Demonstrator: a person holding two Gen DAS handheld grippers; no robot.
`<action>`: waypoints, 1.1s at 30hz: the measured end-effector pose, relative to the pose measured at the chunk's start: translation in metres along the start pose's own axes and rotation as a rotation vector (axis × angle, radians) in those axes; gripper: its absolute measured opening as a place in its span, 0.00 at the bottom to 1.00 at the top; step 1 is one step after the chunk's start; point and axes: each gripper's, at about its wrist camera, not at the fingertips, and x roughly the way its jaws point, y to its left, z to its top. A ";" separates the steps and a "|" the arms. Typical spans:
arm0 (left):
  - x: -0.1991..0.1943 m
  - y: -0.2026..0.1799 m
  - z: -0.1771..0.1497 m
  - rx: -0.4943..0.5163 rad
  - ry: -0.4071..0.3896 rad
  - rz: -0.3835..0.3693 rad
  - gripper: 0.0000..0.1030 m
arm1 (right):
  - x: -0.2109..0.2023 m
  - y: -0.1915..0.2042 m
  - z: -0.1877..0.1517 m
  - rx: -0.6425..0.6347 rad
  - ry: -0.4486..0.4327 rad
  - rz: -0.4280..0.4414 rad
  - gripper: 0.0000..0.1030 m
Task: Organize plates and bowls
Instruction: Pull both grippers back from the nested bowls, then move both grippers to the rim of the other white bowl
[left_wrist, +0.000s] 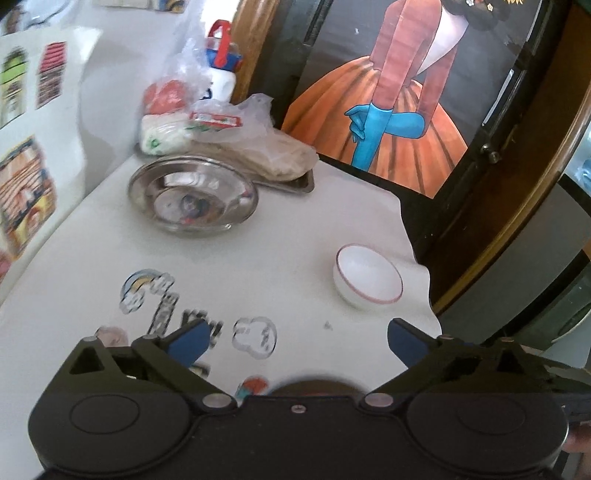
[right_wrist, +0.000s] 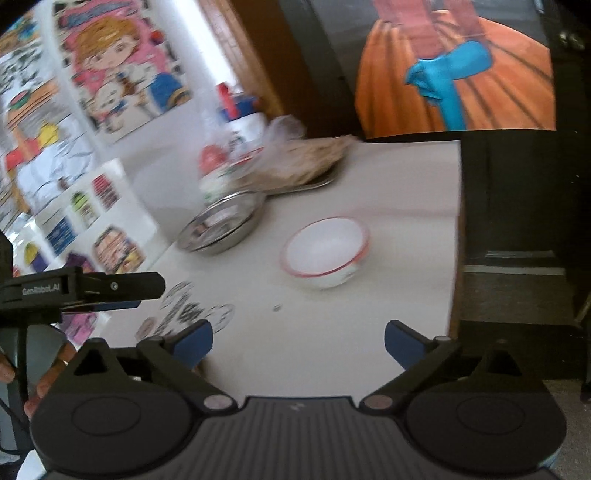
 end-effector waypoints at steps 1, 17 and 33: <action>0.008 -0.003 0.005 0.006 0.006 -0.003 0.99 | 0.003 -0.005 0.001 0.007 -0.004 -0.009 1.00; 0.115 -0.022 0.049 0.054 0.101 0.032 0.99 | 0.054 -0.049 0.028 0.054 -0.099 -0.153 0.99; 0.147 -0.023 0.052 0.085 0.133 0.073 0.99 | 0.077 -0.059 0.032 0.038 -0.076 -0.144 0.94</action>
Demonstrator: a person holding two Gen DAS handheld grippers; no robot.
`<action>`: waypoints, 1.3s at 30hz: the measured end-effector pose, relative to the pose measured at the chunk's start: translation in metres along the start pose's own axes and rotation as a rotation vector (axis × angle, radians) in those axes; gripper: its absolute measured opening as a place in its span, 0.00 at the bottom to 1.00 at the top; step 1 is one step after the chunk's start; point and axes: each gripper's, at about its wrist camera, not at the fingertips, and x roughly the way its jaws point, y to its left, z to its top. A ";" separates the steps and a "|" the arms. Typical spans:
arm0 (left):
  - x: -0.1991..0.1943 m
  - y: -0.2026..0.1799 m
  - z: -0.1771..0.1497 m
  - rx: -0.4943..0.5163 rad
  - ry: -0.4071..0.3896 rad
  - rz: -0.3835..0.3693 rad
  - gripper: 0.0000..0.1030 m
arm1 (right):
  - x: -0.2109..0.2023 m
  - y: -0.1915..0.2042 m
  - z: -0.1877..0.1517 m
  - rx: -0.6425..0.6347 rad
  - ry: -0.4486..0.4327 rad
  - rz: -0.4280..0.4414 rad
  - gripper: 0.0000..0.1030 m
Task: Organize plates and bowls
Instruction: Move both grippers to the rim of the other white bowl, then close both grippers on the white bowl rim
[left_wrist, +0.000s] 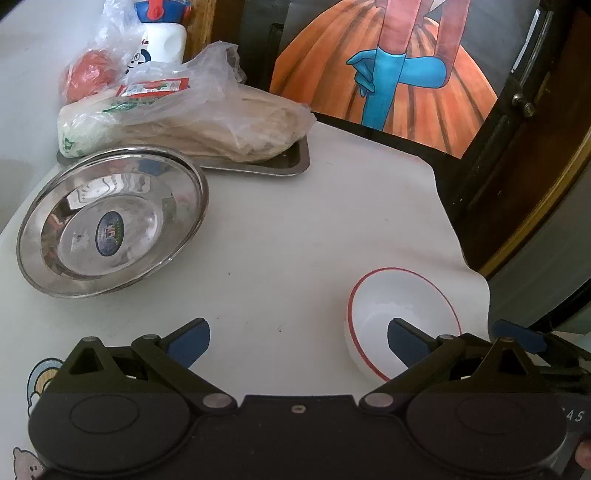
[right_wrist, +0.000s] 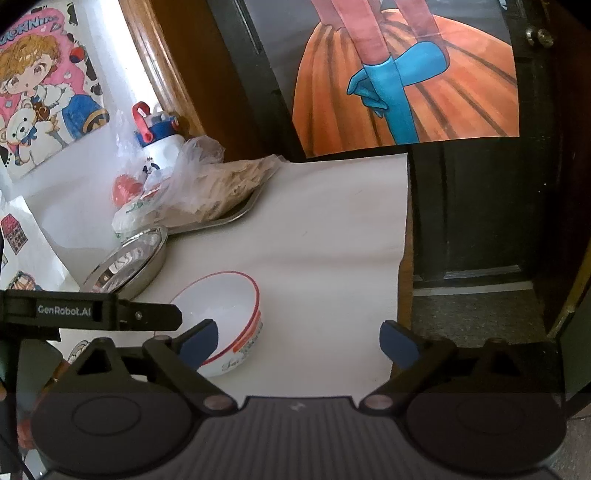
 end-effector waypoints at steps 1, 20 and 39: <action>0.001 0.000 0.000 0.002 0.003 0.002 0.99 | 0.000 0.000 0.000 -0.002 0.000 -0.001 0.93; 0.008 -0.005 0.003 0.017 0.054 -0.035 0.73 | 0.007 0.008 0.000 -0.013 0.032 0.041 0.72; 0.007 -0.018 -0.001 0.046 0.077 -0.120 0.15 | 0.008 0.011 -0.001 0.059 0.070 0.125 0.38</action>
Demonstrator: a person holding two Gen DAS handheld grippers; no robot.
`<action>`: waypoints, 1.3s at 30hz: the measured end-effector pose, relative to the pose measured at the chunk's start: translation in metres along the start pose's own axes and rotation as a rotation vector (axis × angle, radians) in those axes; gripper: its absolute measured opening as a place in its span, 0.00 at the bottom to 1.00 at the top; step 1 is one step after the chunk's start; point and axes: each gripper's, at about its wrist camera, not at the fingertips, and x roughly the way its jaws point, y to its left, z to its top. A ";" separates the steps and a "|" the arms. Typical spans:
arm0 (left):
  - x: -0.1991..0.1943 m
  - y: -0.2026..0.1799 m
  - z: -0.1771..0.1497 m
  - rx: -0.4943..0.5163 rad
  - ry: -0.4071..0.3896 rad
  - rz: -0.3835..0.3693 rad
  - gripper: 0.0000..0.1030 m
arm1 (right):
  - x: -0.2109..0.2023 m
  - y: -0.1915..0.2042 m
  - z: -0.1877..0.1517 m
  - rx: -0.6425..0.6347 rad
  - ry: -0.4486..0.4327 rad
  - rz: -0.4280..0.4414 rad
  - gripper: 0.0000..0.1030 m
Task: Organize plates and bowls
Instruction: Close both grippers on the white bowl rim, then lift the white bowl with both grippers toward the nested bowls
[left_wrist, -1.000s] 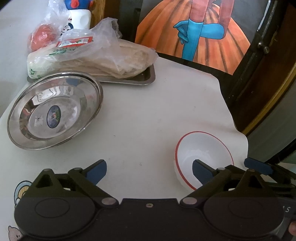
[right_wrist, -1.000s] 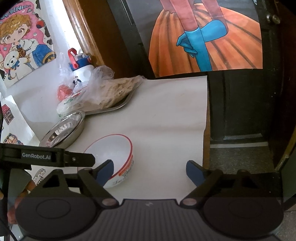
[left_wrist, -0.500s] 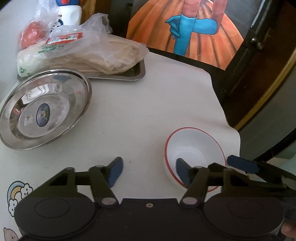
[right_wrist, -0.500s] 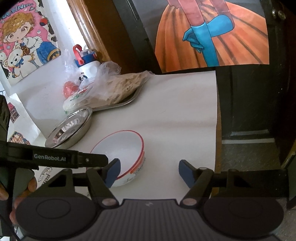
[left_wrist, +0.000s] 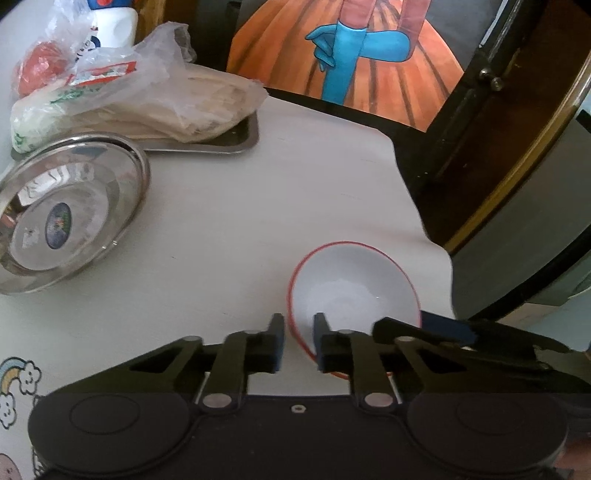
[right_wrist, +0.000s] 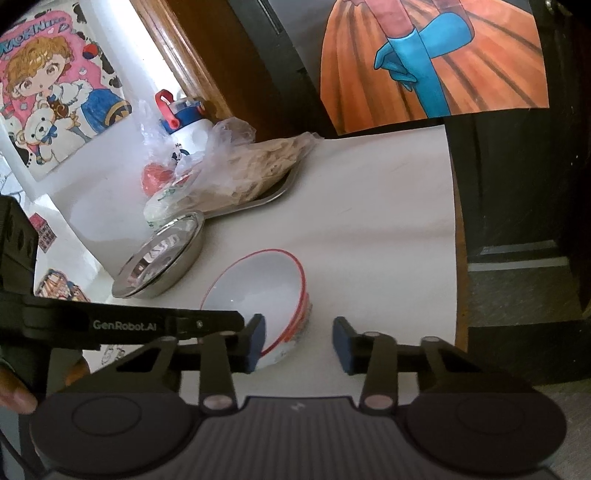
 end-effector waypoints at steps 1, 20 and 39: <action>-0.001 -0.001 0.000 0.004 -0.004 0.003 0.15 | 0.000 0.000 -0.001 0.007 0.000 0.004 0.35; -0.030 -0.014 -0.016 -0.021 -0.044 -0.012 0.12 | -0.035 0.017 -0.006 0.003 -0.050 -0.011 0.21; -0.145 -0.033 -0.059 0.006 -0.192 -0.003 0.12 | -0.119 0.092 -0.025 -0.119 -0.140 0.027 0.21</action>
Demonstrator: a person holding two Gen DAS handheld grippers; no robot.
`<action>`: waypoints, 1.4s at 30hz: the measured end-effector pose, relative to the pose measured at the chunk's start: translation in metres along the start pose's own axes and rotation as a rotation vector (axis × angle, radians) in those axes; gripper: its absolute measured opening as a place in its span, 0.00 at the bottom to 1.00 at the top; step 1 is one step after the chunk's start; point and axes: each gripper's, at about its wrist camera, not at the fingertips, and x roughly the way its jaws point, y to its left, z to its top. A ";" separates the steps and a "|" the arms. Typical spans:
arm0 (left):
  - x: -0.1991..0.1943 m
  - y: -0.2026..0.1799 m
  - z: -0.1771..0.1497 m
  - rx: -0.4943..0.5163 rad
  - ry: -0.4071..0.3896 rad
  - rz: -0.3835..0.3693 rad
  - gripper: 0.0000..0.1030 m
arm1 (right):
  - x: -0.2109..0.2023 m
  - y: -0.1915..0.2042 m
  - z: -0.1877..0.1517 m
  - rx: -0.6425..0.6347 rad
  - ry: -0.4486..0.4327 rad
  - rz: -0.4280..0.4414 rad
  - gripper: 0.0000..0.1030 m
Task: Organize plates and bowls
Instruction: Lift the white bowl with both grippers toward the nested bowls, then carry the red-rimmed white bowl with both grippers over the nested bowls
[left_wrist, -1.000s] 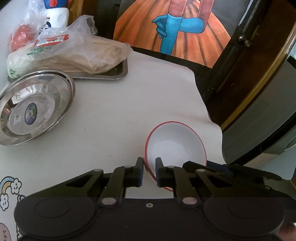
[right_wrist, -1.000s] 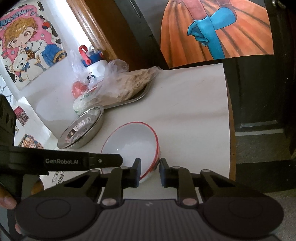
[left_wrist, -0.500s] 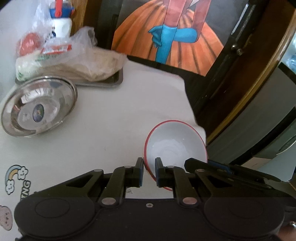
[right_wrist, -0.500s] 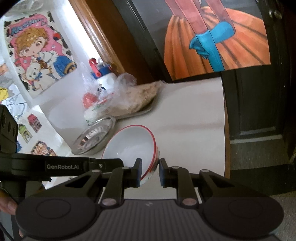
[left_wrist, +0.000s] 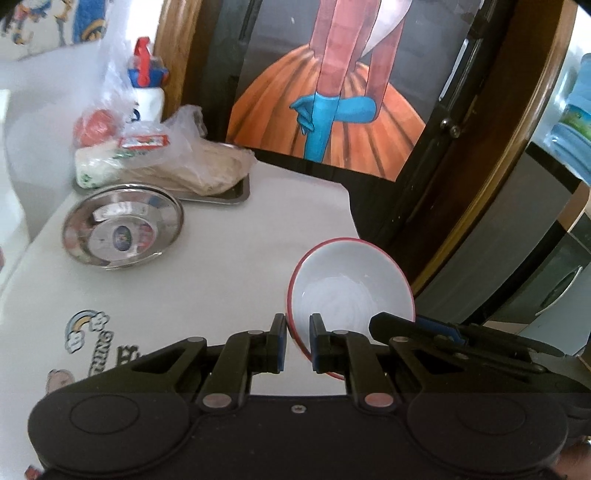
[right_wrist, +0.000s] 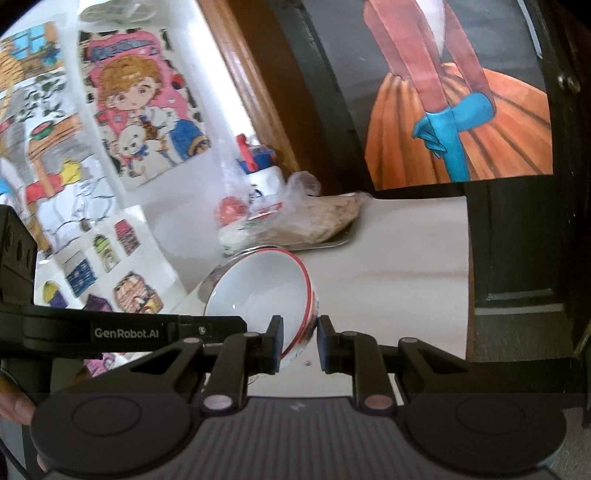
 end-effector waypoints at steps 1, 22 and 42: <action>-0.007 0.000 -0.003 -0.001 -0.006 0.003 0.12 | -0.003 0.005 -0.002 -0.006 0.001 0.005 0.21; -0.071 0.024 -0.066 -0.048 0.013 0.086 0.13 | -0.017 0.057 -0.044 -0.077 0.108 0.088 0.21; -0.049 0.043 -0.089 -0.087 0.134 0.129 0.14 | 0.010 0.062 -0.064 -0.110 0.241 0.072 0.21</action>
